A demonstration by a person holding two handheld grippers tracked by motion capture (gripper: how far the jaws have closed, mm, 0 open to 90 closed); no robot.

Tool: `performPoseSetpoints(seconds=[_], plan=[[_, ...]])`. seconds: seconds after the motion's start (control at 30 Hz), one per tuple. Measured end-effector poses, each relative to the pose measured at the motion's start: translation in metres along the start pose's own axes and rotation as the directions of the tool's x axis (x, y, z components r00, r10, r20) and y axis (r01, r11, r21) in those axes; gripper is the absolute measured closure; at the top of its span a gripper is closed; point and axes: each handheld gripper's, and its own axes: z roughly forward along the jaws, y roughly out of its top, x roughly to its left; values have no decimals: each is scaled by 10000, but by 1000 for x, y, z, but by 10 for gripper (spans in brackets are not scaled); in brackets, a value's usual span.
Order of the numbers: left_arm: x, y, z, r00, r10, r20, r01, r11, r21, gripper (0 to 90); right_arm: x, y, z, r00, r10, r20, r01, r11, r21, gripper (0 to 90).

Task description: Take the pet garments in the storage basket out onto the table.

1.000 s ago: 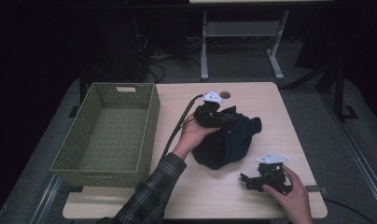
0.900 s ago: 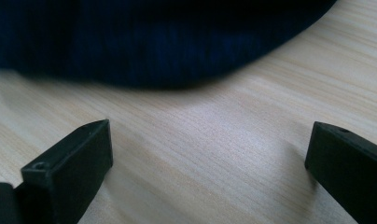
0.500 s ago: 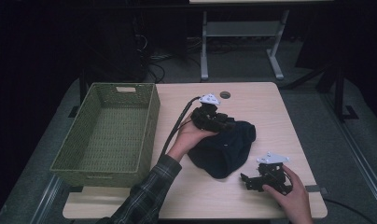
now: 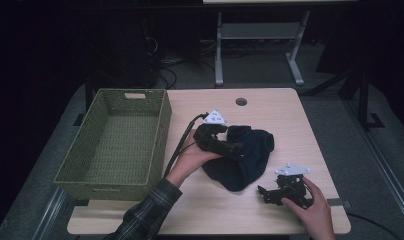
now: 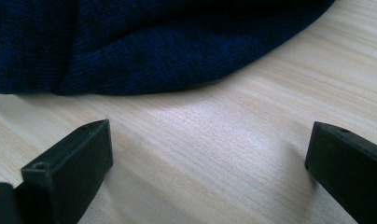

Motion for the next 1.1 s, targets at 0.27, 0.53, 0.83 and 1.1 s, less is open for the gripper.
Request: performPoseSetpoints(seconds=[0.27,0.53,0.83,1.1], plan=[[-11,-28,-16,9983,211,-546,-208,9998,53,135,0,0,0,10000,-2,0,2,10000,0,4],[-19,-60,-26,9967,3,-810,27,9993,366,135,0,0,0,10000,4,0,-4,10000,0,5],[-24,-90,-36,9943,-99,-1058,193,9959,881,136,0,0,0,10000,-3,-3,3,10000,3,5],[-25,-115,-39,9906,-330,-1324,532,9870,1518,135,0,0,0,10000,-5,-4,5,10000,5,5]])
